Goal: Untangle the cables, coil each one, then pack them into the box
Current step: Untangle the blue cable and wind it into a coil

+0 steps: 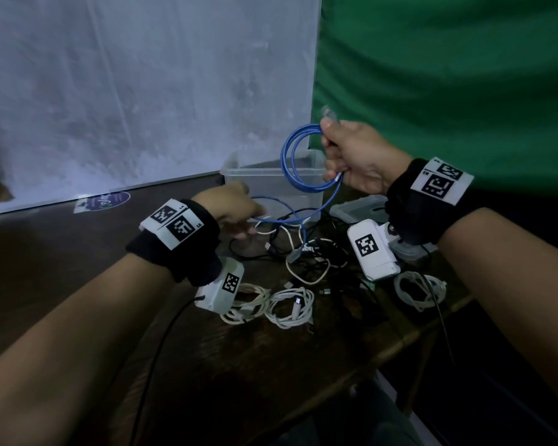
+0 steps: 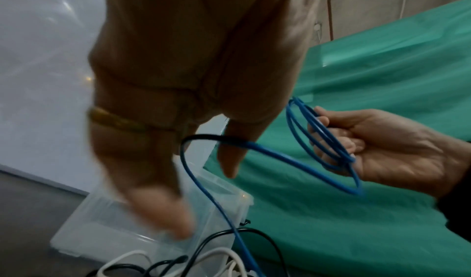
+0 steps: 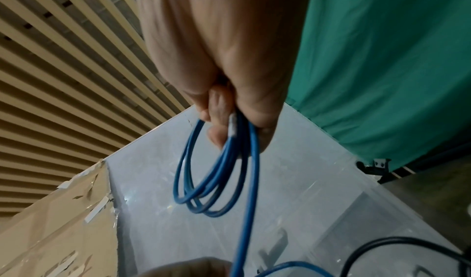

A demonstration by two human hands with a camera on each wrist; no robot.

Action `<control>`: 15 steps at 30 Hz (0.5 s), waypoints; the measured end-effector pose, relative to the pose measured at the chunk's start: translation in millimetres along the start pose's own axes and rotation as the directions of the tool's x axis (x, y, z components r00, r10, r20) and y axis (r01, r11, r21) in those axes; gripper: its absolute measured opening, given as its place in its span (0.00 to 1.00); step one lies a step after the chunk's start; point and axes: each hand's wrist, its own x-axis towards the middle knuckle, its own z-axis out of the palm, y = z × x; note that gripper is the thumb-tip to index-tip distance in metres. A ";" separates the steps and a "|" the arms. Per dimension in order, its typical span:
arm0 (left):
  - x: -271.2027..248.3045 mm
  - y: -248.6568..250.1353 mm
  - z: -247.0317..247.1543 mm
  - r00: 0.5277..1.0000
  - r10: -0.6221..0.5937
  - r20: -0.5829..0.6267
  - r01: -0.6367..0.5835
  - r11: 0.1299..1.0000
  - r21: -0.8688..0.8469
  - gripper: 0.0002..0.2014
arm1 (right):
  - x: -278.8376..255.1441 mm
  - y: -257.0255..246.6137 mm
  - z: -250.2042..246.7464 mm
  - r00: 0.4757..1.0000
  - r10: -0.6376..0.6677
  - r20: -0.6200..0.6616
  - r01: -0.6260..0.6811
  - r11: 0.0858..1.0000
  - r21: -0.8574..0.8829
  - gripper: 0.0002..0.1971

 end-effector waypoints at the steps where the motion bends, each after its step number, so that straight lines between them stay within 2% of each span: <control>1: 1.7 -1.1 2.0 1.000 0.015 -0.004 -0.015 0.991 -0.134 0.13 | 0.3 0.8 -0.8 1.000 0.000 0.001 0.000 1.000 -0.008 0.18; 3: 2.1 2.7 3.4 0.994 0.088 -0.065 -0.103 0.947 -0.305 0.08 | 1.5 5.1 -1.5 1.000 0.000 0.008 0.000 0.999 -0.049 0.16; 5: 2.1 9.1 1.2 0.976 0.177 -0.126 -0.213 0.898 -0.386 0.04 | 2.4 9.6 -0.4 1.000 -0.012 0.010 0.013 0.993 -0.118 0.16; 7: 0.1 15.3 -2.2 0.947 0.283 -0.149 -0.318 0.887 -0.336 0.10 | 3.2 12.8 0.6 0.999 -0.052 -0.003 0.050 0.971 -0.235 0.15; 9: -3.3 19.5 -3.3 0.915 0.379 -0.141 -0.404 0.866 -0.296 0.11 | 3.3 14.3 0.4 0.996 -0.090 -0.011 0.081 0.941 -0.328 0.15; 12: -4.9 24.2 -0.1 0.874 0.447 -0.193 -0.486 0.815 -0.314 0.12 | 2.9 15.8 1.8 0.999 -0.035 0.041 0.045 0.962 -0.268 0.13; 15: -3.7 28.1 1.6 0.873 0.428 -0.233 -0.487 0.778 -0.396 0.14 | 1.5 18.4 5.0 0.996 -0.025 0.084 0.042 0.976 -0.213 0.12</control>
